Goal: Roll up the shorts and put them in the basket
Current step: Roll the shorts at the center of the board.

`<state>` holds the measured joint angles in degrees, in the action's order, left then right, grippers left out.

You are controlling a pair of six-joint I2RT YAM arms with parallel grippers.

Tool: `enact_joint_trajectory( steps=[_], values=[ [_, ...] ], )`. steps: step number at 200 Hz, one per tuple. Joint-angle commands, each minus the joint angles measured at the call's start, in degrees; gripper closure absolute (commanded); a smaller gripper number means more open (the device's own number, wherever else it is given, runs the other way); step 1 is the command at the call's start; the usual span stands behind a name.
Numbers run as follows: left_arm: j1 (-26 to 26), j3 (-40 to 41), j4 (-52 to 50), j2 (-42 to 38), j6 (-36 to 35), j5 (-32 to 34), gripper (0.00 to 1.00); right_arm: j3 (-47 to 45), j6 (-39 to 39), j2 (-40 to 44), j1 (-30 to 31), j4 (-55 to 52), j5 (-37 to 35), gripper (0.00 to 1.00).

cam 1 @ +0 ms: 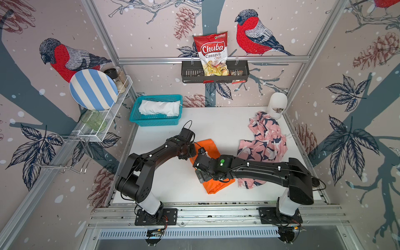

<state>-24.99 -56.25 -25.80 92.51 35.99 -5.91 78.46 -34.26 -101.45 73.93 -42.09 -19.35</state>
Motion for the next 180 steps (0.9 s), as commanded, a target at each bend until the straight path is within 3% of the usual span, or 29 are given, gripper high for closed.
enact_joint_trajectory(
  steps=[1, 55, 76, 94, 109, 135, 180],
  values=[
    [-0.1, -0.4, 1.1, 0.7, -0.8, -0.7, 0.73, 0.0, -1.4, -2.2, 0.3, -2.0, -1.1, 0.0],
    [-0.1, -2.2, 1.3, 2.2, -1.5, -1.6, 0.73, -2.0, -6.7, -8.0, 0.0, 6.2, 7.4, 0.02],
    [-0.1, -2.9, 0.9, 2.1, -1.8, -1.6, 0.72, -5.0, -9.1, -7.7, 0.0, 9.8, 9.1, 0.2],
    [-0.1, -2.9, 0.4, 1.2, -1.8, -0.9, 0.7, -9.0, -10.7, -4.9, -0.4, 14.2, 11.2, 0.54],
    [-0.1, -3.0, -0.2, -0.2, -1.7, -0.5, 0.66, -12.8, -11.8, -1.4, -1.1, 18.9, 13.9, 0.68],
    [-0.1, -3.1, -1.5, -3.4, -0.8, 0.1, 0.56, -23.8, -15.4, 5.8, -4.2, 33.9, 23.4, 0.72],
    [-1.3, -4.4, -2.9, -7.1, 1.1, -1.1, 0.38, -49.5, -29.5, 13.4, -13.7, 71.7, 43.0, 0.78]
  ],
)
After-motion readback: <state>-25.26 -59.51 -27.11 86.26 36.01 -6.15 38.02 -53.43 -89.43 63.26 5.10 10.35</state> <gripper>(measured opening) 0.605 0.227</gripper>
